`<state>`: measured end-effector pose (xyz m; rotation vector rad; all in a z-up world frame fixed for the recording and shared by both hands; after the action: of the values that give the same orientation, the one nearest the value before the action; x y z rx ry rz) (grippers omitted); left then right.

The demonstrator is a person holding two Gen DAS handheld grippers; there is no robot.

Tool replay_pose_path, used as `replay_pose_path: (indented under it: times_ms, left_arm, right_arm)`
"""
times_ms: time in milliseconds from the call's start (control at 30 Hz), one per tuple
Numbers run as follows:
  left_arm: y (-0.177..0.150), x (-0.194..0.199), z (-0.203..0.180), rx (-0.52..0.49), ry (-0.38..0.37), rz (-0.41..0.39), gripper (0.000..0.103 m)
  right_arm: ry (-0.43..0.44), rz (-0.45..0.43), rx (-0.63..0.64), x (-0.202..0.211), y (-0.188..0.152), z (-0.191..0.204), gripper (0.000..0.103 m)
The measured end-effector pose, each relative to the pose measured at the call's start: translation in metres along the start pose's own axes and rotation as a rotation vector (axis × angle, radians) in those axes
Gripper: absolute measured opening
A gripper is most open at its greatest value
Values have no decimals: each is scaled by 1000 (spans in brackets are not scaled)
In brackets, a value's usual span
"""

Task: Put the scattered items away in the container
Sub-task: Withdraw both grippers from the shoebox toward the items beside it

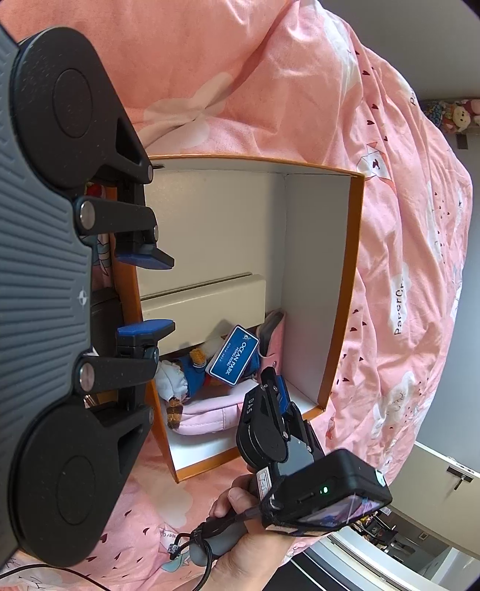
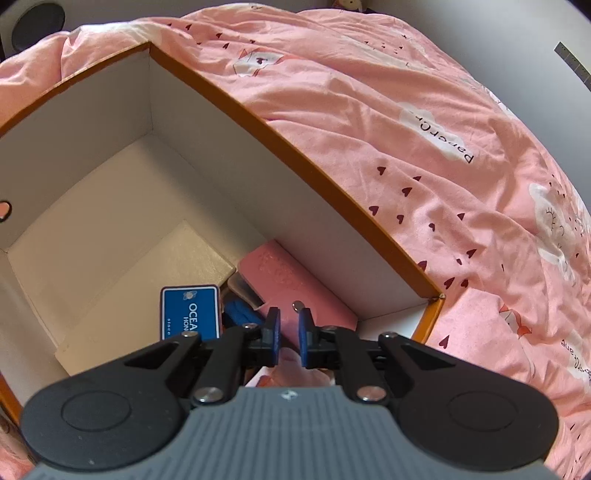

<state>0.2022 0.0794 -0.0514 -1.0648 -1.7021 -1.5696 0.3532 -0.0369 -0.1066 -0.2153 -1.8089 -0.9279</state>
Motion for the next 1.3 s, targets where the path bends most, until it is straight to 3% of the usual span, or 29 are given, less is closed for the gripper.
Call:
replay_pose_path:
  times_ms: [167,400,467,567,700,767,833,933,967,1067,1300]
  left_arm:
    - [-4,22,-12,-34,-16,-72,33]
    - [-26,53,-30,-72,6,-182,33]
    - [-31,60,-35,-76,12,-207,33]
    - [-38,70,-42,-78,-1,-232,33]
    - [-50,75,-51,-67,-24,-225,33]
    - [-56,75,-54,-74,-3,-208,33]
    - [-66,73,-56,-92,34,-185,33]
    - [-82,70,-55,-103,74,-141,33]
    - [-87,70,-55,-107,81,-123,36]
    - [-106,69,-54,-129,98,-75,61]
    - [-128,60,-39,-114,194,4,61]
  right_arm:
    - [30,-126,-87,53,-14,2,12]
    - [80,-228,-286,114,-65,11,13]
    - [87,-250,-349,129,-78,11,15]
    - [107,-291,-438,151,-97,12,27]
    - [131,-315,-529,171,-122,18,28]
    - [129,-318,-569,175,-135,21,31]
    - [115,-313,-614,178,-150,23,41]
    - [105,-283,-674,173,-171,28,43]
    - [110,-268,-687,170,-176,30,43]
    - [103,-238,-714,162,-188,37,43]
    - [86,-230,-696,154,-191,50,43]
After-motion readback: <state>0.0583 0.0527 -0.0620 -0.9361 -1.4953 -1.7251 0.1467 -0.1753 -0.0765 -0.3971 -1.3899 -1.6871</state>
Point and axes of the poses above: each gripper's, at about its wrist camera, not at the fingertips, and x roughly against the way its jaws point, z to its left, y to its top, the point moved 5 cm from there along -x, roughly the way its jaws point, and after that the axes turned 8 degrees about -x, right-handed, at the moved point
